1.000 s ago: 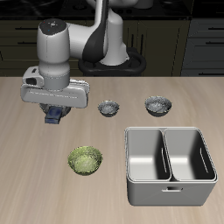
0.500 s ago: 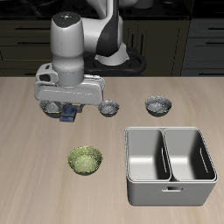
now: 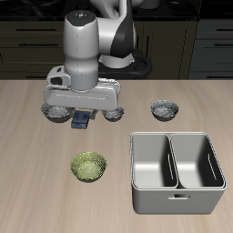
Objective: Place the cream cheese in the green bowl
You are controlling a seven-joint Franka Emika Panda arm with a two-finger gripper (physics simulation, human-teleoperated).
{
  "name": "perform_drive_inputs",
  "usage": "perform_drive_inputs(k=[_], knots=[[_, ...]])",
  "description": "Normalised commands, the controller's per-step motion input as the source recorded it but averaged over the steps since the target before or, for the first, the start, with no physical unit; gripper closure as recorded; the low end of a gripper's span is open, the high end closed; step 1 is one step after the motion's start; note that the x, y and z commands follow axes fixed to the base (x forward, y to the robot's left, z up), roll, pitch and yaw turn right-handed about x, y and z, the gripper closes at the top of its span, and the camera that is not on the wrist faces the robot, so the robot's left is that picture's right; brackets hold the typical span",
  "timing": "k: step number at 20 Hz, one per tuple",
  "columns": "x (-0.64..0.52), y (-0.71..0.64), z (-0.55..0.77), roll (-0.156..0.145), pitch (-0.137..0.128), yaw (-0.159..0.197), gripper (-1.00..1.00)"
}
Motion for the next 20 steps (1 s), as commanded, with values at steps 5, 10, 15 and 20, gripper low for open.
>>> perform_drive_inputs(k=[5, 10, 15, 20], knots=[[0.12, 0.10, 0.05, -0.010, -0.030, 0.009, 1.00], [0.13, -0.04, -0.18, -0.019, 0.021, -0.010, 1.00], [0.13, -0.08, -0.26, -0.032, 0.028, -0.017, 1.00], [0.07, 0.12, -0.28, 0.000, 0.029, -0.010, 1.00]])
